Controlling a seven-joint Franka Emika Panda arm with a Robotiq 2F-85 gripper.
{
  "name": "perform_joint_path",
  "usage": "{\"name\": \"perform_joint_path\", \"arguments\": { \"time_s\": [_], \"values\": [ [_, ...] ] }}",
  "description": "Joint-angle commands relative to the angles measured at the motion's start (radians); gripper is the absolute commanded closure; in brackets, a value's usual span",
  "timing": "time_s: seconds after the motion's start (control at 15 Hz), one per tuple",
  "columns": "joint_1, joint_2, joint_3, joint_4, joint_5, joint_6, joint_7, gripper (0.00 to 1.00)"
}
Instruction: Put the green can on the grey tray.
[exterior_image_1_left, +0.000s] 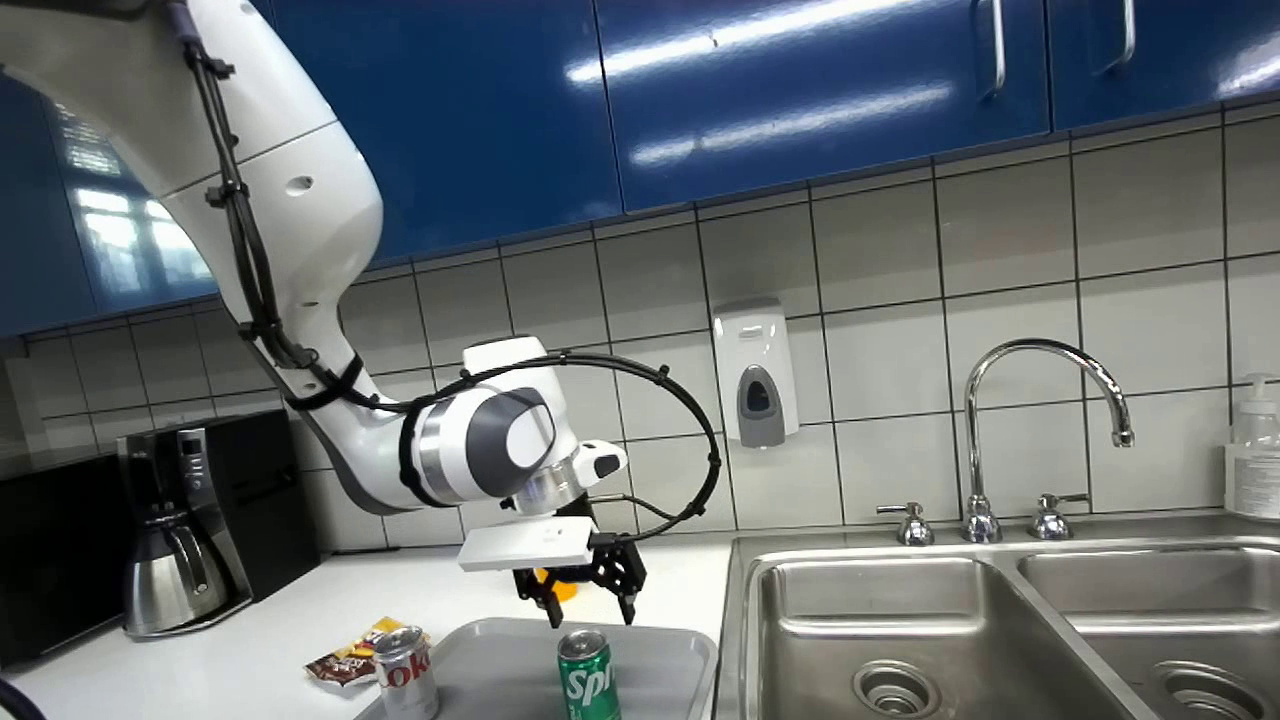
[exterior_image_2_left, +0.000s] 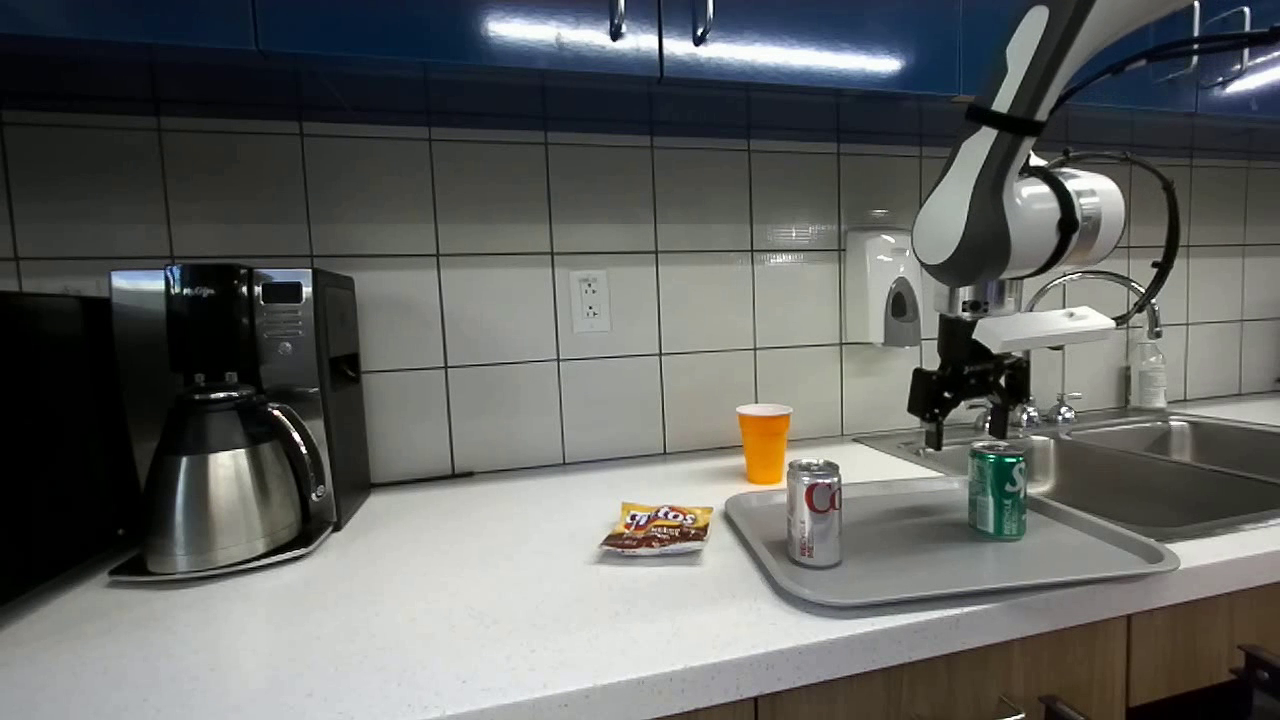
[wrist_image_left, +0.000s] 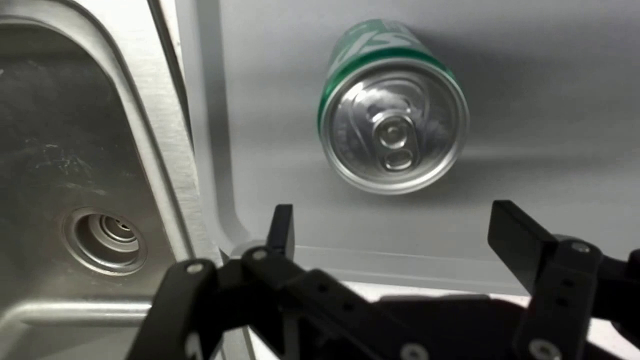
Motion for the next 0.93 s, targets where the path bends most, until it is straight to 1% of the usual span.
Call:
{"name": "perform_joint_path", "arguments": {
  "time_s": [0.0, 0.33, 0.87],
  "values": [
    [0.006, -0.08, 0.012, -0.032, 0.058, 0.006, -0.025, 0.0],
    [0.042, -0.163, 0.011, -0.051, 0.162, -0.019, -0.074, 0.0],
    [0.112, -0.345, -0.009, -0.152, 0.208, -0.014, -0.142, 0.0]
  ]
}}
